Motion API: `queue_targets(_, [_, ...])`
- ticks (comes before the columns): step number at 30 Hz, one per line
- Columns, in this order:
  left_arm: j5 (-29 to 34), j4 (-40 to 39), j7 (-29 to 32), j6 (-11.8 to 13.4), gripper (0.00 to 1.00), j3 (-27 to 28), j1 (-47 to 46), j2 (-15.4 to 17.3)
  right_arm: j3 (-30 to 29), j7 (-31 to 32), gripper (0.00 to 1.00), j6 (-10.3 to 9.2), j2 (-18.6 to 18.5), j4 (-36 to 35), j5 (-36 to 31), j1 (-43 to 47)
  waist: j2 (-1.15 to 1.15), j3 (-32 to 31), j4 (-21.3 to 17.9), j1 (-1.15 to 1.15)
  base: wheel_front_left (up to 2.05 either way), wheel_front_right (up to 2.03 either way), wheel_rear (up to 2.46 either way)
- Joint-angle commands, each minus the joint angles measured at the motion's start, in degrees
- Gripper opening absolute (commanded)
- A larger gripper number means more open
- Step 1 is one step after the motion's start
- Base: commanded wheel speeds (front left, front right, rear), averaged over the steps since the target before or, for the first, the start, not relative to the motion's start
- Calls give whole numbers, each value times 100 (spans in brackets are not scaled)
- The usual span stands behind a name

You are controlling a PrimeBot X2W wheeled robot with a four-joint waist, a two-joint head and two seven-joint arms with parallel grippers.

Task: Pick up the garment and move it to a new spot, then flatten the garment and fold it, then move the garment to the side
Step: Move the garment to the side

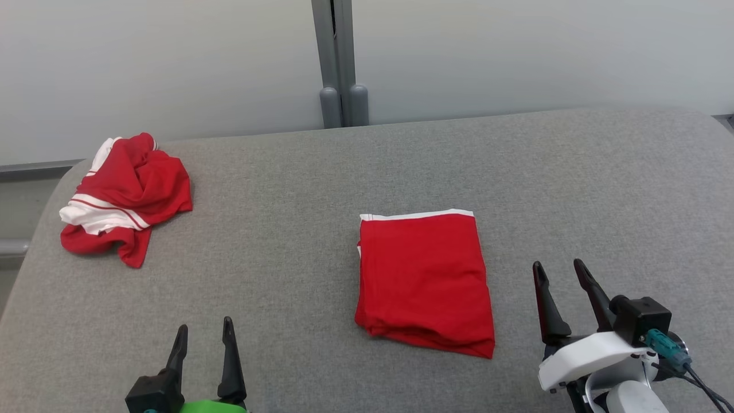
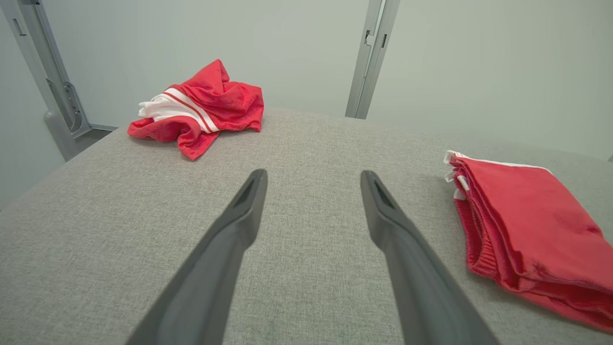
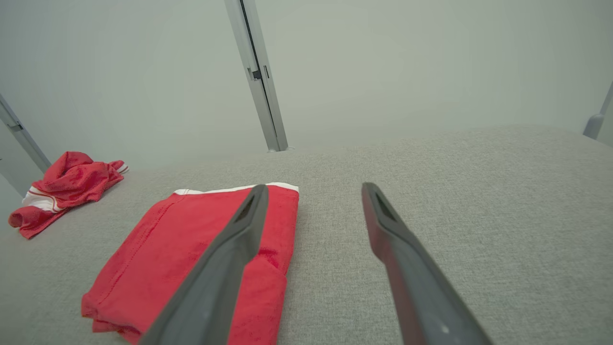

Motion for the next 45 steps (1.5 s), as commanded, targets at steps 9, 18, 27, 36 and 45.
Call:
queue_targets(9, [-35, 56, -2, 28, 100, -77, -150, 8, -96, 1145, 100, -2, -249, 953, -6, -891, 0, 144, 371, 0, 0, 0, 0])
queue_targets(18, [-83, 75, -1, 41, 100, -167, -337, 8, 281, 2554, 100, -2, -670, 1747, 897, -1753, 0, 484, 803, 0, 0, 0, 0])
queue_targets(27, [-105, 68, -2, 65, 100, -215, -502, 8, 628, 3014, 100, -2, -785, 2534, 1661, -2328, 0, 728, 1059, 0, 0, 0, 0])
queue_targets(36, [-150, 37, -2, 104, 100, -233, -586, 8, 1051, 3071, 38, -2, -837, 3073, 2159, -2675, 0, 875, 1097, 0, 0, 0, 0])
queue_targets(45, [-87, 35, -2, 84, 100, -202, -611, 8, 1471, 2377, 0, -5, -1080, 3124, 2364, -2937, 0, 956, 833, 0, 0, 0, 0])
